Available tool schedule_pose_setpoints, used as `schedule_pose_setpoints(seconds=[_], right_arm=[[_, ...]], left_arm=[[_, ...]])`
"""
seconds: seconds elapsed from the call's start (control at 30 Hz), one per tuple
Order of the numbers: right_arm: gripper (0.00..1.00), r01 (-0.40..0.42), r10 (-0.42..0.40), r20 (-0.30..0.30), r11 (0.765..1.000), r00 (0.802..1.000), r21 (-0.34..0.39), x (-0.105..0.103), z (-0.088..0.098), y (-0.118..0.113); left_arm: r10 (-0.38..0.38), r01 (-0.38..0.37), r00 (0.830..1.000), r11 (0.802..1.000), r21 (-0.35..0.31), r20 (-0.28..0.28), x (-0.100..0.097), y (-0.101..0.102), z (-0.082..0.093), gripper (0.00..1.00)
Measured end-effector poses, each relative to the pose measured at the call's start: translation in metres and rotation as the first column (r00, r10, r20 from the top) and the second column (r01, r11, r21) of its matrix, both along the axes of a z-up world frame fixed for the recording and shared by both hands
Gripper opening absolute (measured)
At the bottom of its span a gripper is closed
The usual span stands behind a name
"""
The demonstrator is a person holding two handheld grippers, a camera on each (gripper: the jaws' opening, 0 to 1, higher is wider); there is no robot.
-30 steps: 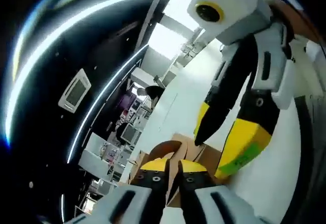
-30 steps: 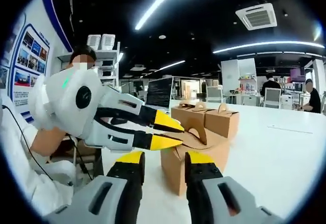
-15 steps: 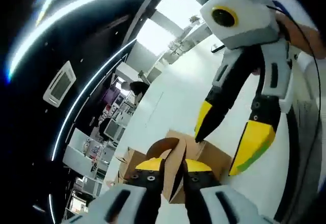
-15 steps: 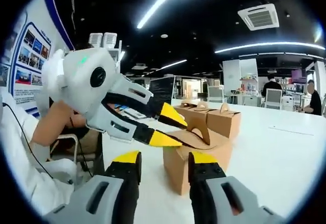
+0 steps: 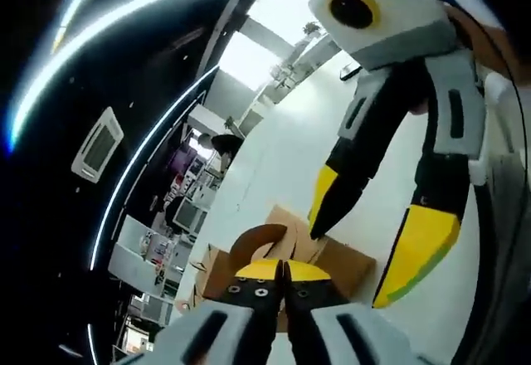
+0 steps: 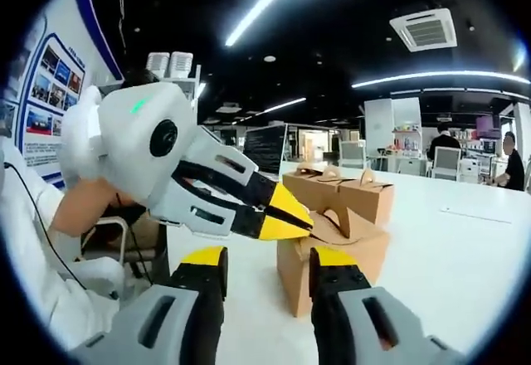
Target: Pick up one paper box from the group, open the paper box, and remove the item inside
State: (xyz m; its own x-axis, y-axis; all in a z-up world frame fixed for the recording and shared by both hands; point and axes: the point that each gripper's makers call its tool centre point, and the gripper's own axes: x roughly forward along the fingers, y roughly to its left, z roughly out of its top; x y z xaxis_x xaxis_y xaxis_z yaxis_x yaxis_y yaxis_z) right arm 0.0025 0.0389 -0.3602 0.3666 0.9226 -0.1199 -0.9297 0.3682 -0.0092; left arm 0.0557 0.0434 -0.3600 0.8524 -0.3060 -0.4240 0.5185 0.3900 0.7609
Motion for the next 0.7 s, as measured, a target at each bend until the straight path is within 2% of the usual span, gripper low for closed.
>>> schedule_pose_setpoints(seconds=[0.2, 0.3, 0.4, 0.43, 0.47, 0.53, 0.6, 0.7], right_arm=[[0.39, 0.001, -0.001, -0.006, 1.000, 1.000, 0.004, -0.001, 0.000, 0.000], [0.39, 0.002, -0.002, -0.002, 1.000, 1.000, 0.001, -0.003, 0.000, 0.000], [0.40, 0.002, -0.002, 0.004, 1.000, 1.000, -0.005, -0.006, -0.001, 0.001], [0.40, 0.002, -0.002, 0.006, 1.000, 1.000, -0.007, -0.006, -0.001, 0.001], [0.40, 0.002, -0.002, 0.009, 1.000, 1.000, -0.010, -0.006, -0.001, 0.001], [0.40, 0.002, -0.001, 0.011, 1.000, 1.000, -0.014, -0.007, -0.001, 0.001], [0.40, 0.001, -0.001, 0.013, 1.000, 1.000, -0.015, -0.006, -0.001, 0.001], [0.40, 0.001, -0.001, 0.014, 1.000, 1.000, -0.014, -0.008, -0.002, 0.001]], left_arm=[[-0.008, 0.008, 1.000, 1.000, -0.002, -0.001, -0.004, -0.004, 0.000, 0.04], [-0.014, 0.014, 1.000, 1.000, -0.008, 0.007, -0.002, -0.001, 0.006, 0.12], [-0.015, 0.014, 0.999, 1.000, -0.019, -0.036, -0.002, 0.005, 0.012, 0.23], [-0.017, 0.016, 0.998, 1.000, -0.013, -0.061, -0.003, 0.007, 0.012, 0.24], [-0.018, 0.018, 0.997, 1.000, 0.003, -0.079, 0.008, 0.009, 0.014, 0.25], [-0.015, 0.018, 0.996, 0.999, 0.042, -0.090, 0.009, 0.012, 0.006, 0.25], [-0.007, 0.014, 0.997, 0.997, 0.081, -0.080, 0.011, 0.014, 0.004, 0.23], [-0.007, 0.014, 0.997, 0.996, 0.093, -0.075, 0.012, 0.011, 0.006, 0.20]])
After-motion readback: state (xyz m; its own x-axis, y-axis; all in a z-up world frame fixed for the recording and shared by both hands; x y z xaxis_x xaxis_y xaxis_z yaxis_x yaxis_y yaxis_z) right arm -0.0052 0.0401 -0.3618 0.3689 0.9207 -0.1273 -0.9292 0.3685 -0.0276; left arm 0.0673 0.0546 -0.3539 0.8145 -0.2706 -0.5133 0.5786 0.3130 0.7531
